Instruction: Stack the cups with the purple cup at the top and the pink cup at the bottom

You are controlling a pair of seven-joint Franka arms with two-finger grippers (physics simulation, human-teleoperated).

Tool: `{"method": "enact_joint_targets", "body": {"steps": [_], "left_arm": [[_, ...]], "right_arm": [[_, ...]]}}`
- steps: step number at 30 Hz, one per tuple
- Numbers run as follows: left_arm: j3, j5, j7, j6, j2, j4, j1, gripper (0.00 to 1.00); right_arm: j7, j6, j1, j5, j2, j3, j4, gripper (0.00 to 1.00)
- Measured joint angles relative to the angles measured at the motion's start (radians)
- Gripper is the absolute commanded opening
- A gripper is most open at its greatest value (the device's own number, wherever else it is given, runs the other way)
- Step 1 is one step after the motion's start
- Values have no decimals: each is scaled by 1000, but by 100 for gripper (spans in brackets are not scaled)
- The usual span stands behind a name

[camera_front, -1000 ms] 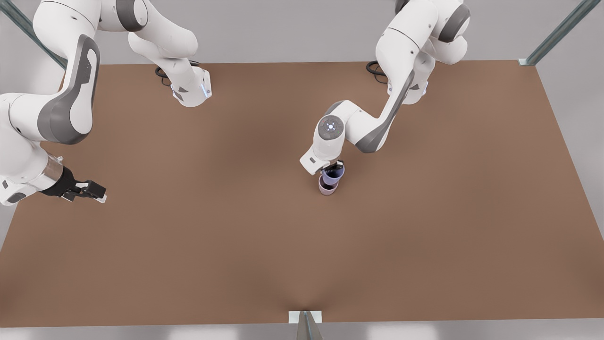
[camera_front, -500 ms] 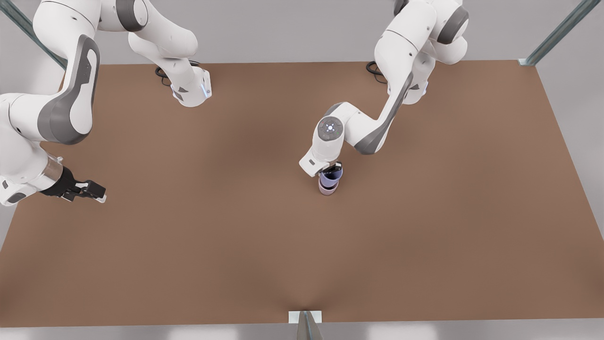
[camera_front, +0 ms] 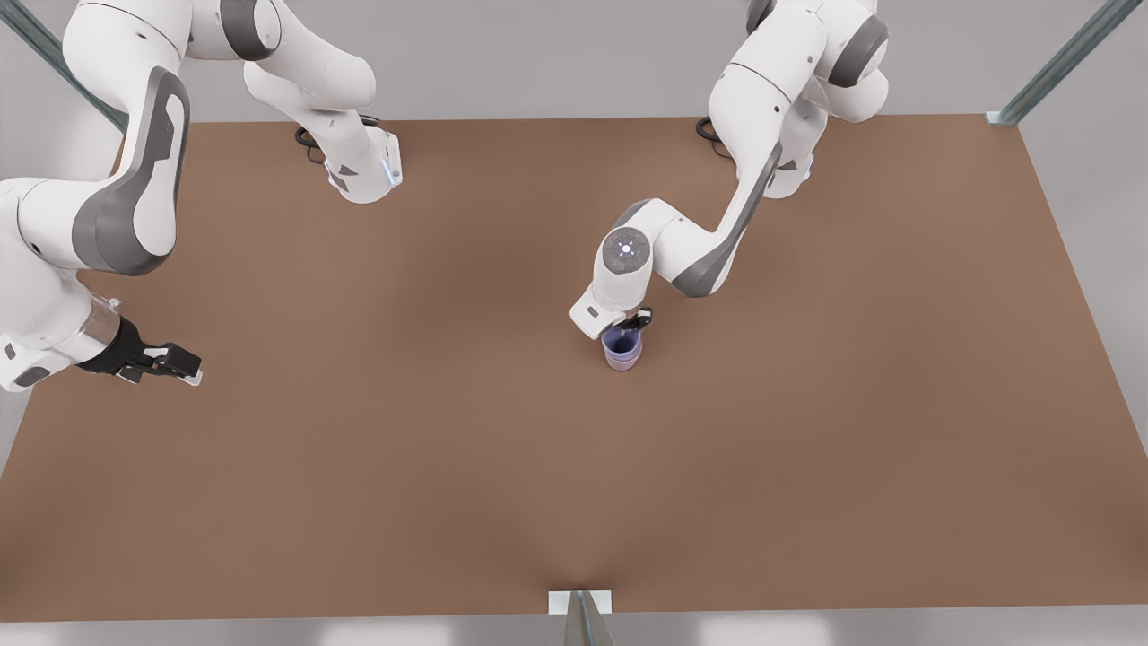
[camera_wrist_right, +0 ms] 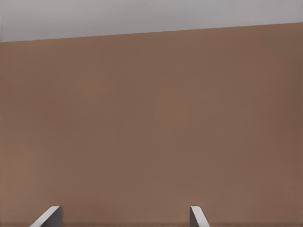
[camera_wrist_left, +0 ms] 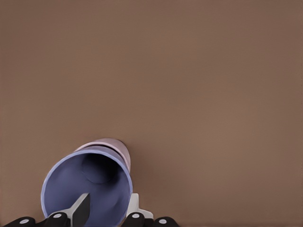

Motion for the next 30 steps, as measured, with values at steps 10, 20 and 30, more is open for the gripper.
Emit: {"method": "enact_joint_targets", "body": {"steps": [10,20,30], "left_arm": [[19,-3,3,-35,-30,52,1,100],[375,-39,178,-302,-124,188,79,100],[-117,92,379,-427,-265,251,610,100]], "right_arm": [[-1,0,0,0,1,0,0,100],[-1,0,0,0,0,0,0,100],[0,-2,-2,-10,-5,-7,0,100]]}}
